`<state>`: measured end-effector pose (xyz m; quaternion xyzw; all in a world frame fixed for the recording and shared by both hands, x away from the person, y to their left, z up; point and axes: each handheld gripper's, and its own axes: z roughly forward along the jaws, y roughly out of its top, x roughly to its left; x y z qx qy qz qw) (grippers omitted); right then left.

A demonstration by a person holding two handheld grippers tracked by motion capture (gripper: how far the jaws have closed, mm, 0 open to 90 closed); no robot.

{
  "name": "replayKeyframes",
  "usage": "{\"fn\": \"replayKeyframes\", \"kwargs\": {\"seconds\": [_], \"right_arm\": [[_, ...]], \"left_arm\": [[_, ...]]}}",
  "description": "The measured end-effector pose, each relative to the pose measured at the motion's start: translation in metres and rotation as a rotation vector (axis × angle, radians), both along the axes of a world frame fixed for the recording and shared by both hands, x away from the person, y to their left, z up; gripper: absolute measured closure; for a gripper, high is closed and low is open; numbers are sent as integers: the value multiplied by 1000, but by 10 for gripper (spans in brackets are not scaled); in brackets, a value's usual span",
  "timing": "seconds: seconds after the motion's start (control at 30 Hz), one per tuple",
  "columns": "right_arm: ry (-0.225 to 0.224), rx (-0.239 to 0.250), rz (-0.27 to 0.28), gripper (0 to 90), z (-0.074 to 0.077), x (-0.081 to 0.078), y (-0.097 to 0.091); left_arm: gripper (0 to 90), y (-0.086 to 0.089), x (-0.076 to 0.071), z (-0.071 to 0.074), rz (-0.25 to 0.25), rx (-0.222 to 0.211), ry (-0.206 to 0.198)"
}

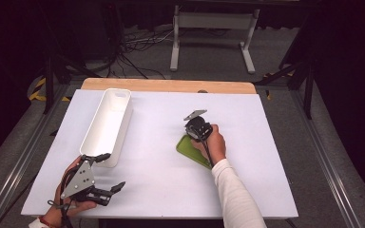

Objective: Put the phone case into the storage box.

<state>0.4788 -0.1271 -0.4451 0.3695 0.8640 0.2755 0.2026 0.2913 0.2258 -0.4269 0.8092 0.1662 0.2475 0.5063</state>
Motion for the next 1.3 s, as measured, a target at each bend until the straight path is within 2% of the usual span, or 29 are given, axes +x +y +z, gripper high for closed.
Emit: {"fn": "replayKeyframes", "kwargs": {"seconds": [0.2,0.23,0.37,0.7,0.87,0.97,1.0,1.1,1.3], "right_arm": [[-1,-23,58,900,0,-8,14],[6,-21,86,900,0,-11,17],[4,-38,133,900,0,-21,27],[8,-23,199,900,-1,-39,31],[11,-32,256,900,0,-50,38],[5,-55,308,900,0,-61,46],[5,-55,308,900,0,-61,46],[10,-64,357,900,0,-72,52],[15,-53,370,900,-1,-86,53]], "left_arm": [[55,0,1,0,2,14,3],[55,-1,1,0,2,9,1],[55,0,1,0,10,11,6],[55,-1,1,-1,14,22,9],[55,-1,1,-1,17,25,11],[55,-2,2,-2,21,25,18],[54,-2,2,-2,21,25,18],[54,-2,2,-2,23,25,24],[53,-1,2,-1,18,26,20]]}}
